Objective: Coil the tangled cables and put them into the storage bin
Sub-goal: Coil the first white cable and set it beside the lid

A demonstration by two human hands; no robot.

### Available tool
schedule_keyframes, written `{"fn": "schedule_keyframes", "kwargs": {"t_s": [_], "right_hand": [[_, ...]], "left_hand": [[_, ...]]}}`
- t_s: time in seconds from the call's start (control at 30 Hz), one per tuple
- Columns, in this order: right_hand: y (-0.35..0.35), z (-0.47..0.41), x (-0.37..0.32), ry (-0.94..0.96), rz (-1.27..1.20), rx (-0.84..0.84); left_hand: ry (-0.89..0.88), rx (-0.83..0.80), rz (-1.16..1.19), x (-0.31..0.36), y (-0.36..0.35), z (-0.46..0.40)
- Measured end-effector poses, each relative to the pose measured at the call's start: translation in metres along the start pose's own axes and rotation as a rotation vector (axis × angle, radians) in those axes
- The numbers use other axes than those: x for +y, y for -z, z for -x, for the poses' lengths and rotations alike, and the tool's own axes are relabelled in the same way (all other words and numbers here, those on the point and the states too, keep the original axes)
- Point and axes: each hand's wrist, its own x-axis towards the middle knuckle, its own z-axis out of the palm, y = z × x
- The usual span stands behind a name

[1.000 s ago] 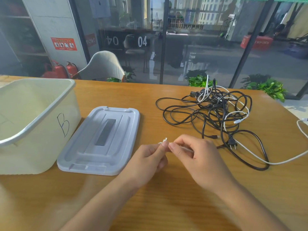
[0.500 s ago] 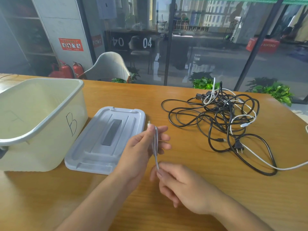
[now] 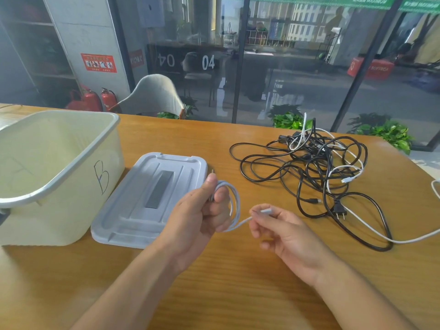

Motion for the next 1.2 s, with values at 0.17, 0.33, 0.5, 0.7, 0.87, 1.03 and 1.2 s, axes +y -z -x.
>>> {"fn": "schedule_keyframes", "kwargs": {"t_s": [0.17,0.33,0.5,0.7,0.87,1.03,1.2], "right_hand": [[-0.013,0.002,0.004,0.012,-0.244,0.012],[-0.022,0.005,0.006,0.217,-0.212,0.068],[-0.019,0.005,0.007,0.302,-0.096,0.062],[-0.018,0.008,0.004,0.277,-0.089,-0.008],[-0.019,0.009,0.001,0.273,-0.05,-0.026],[-0.022,0.006,0.01,0.378,0.137,0.039],[-0.024,0.001,0.019,0.485,0.349,0.142]], "left_hand": [[0.028,-0.07,-0.075,-0.003,-0.005,0.002],[0.01,-0.045,-0.097,-0.007,-0.008,0.0],[0.022,-0.012,-0.084,-0.008,-0.007,-0.001],[0.04,0.014,-0.079,-0.01,-0.001,-0.003],[0.006,0.115,-0.187,-0.012,0.001,-0.005],[-0.066,0.215,-0.391,-0.015,0.0,-0.005],[-0.109,0.251,-0.498,-0.022,-0.006,-0.005]]}}
